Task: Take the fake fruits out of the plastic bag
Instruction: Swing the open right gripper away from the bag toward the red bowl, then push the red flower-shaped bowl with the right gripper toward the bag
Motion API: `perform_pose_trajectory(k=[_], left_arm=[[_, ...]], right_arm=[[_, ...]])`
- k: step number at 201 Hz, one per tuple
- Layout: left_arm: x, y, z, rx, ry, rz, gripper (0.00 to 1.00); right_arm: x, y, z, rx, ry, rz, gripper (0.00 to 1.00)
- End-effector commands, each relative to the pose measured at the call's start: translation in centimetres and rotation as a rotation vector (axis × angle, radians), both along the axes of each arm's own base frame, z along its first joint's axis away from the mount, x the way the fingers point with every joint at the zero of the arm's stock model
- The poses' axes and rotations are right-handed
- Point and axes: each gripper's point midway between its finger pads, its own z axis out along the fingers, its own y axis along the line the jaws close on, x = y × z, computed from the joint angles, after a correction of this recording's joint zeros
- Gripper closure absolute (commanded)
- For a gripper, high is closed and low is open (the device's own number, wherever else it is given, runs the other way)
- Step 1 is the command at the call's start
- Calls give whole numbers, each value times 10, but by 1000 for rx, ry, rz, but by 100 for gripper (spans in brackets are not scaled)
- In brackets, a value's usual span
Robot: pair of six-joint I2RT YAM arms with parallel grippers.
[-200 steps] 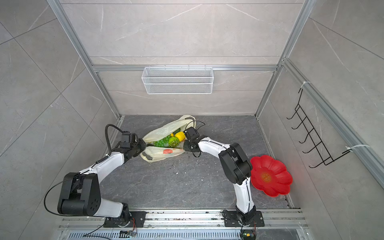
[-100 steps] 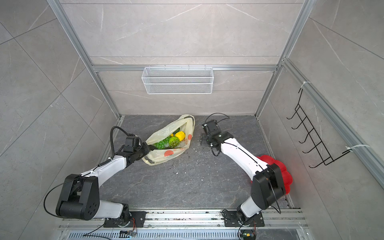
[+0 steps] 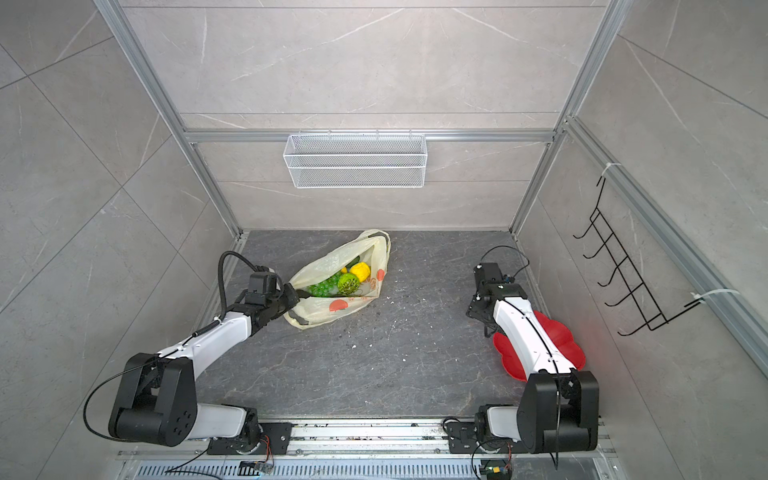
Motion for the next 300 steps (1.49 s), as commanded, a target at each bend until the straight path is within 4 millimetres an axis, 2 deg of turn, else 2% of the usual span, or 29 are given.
perform_pose_trajectory(k=[1,39,68,86,130,174,195,228,268,300], left_arm=[[2,-1,9,17,-36,-13,94],[2,-1,7,19,-33,-11,94],[2,0,7,22,-34,-12,94],[2,1,7,29,-34,-10,94],[2,3,6,34,-35,-3,93],[1,5,7,43,-41,3,93],[2,6,6,49,-40,5,93],[1,8,5,64,-36,13,93],[1,11,4,82,-35,19,93],[1,14,3,95,-34,26,93]], right_arm=[[-15,-4,-18,1,66,-44,17],[-19,-11,-44,-33,125,-66,21],[-18,-5,-65,1,158,-56,32],[-16,-5,-69,-1,170,-49,38],[-17,1,-74,23,187,-31,61],[-18,18,-79,43,201,9,68],[-18,35,-77,39,212,59,69],[-24,76,-76,57,239,157,68],[-45,137,-71,116,263,285,68],[-70,197,-67,159,287,410,68]])
